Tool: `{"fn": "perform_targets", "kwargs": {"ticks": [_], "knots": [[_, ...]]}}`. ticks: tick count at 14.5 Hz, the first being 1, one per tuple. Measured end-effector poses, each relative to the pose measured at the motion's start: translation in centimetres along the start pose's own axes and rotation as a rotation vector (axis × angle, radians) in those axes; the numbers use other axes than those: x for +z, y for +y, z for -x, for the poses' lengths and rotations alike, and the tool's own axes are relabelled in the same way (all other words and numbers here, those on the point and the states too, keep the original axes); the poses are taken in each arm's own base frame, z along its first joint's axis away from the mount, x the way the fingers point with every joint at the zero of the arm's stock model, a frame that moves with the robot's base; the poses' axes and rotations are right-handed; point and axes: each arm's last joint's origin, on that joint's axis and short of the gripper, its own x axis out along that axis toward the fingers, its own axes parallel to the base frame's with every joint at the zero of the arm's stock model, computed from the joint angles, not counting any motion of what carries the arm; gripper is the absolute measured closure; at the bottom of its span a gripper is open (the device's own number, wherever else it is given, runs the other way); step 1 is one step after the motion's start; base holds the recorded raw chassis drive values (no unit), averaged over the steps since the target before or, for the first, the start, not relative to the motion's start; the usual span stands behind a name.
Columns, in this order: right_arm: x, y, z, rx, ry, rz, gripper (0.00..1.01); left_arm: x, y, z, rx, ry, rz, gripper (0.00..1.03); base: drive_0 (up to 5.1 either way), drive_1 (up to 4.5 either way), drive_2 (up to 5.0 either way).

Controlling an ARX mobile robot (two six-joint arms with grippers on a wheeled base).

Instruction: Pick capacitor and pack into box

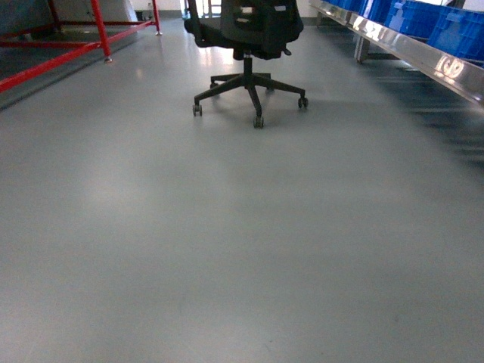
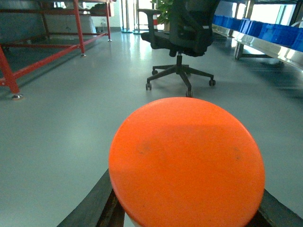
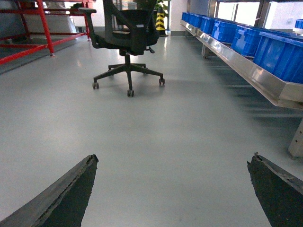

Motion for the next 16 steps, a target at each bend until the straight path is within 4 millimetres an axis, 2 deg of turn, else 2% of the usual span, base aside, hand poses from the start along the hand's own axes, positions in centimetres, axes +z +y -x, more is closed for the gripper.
{"fn": "perform_targets", "kwargs": {"ticks": [16], "knots": [[0.0,0.0,0.0,-0.001,0.0,0.0,0.03,-0.01,0.0,0.0,0.0,0.002,0.0,0.59,-4.9,2.47,2.5]]}}
